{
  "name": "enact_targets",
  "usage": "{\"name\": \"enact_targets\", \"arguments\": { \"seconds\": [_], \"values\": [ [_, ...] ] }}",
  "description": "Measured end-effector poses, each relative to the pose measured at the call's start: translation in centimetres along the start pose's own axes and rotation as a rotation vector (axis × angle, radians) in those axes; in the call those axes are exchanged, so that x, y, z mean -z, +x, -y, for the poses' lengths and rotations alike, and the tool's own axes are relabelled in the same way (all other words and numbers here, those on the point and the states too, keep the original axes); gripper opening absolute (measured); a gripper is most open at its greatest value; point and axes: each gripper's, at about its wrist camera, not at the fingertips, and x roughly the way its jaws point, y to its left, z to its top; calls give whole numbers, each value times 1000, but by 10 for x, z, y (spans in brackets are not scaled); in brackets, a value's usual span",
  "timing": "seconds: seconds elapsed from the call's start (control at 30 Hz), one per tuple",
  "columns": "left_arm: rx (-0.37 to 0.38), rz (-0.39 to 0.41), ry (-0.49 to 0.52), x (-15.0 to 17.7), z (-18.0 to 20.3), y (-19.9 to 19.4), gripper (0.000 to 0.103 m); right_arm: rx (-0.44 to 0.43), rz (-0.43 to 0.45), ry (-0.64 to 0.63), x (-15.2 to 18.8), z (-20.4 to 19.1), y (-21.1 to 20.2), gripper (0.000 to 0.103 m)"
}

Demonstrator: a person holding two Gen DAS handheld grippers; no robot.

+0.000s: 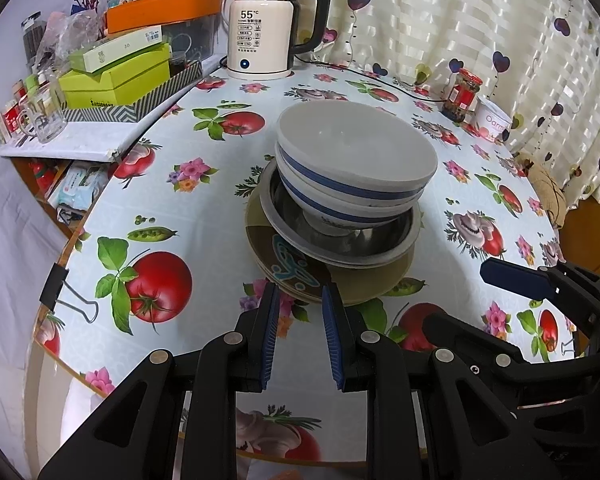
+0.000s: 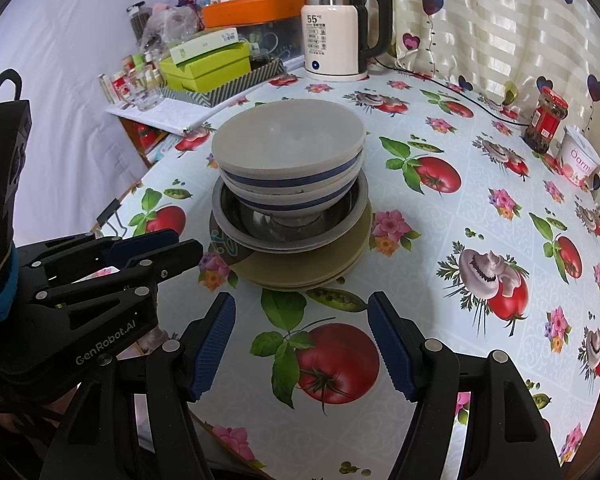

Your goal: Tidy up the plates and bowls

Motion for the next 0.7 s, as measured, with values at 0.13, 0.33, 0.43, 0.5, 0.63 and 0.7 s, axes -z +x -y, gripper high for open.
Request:
{"name": "enact_targets", "arguments": {
  "seconds": [0.13,0.33,0.43,0.5,0.63,0.7],
  "values": [
    [-2,0,2,0,0,0,23,1,0,-1,0,-1,0,69],
    [-2,0,2,1,0,1,23,2,-1,-1,0,-2,0,69],
    [-2,0,2,1,0,1,23,2,0,-2,0,-1,0,69],
    [-4,0,3,1,0,1,23,2,0,-1,0,-2,0,70],
    [-3,0,3,1,0,1,23,2,-1,-2,0,-2,0,70],
    [-2,-1,3,1,1,1,23,2,-1,-2,0,-2,0,70]
  ]
}}
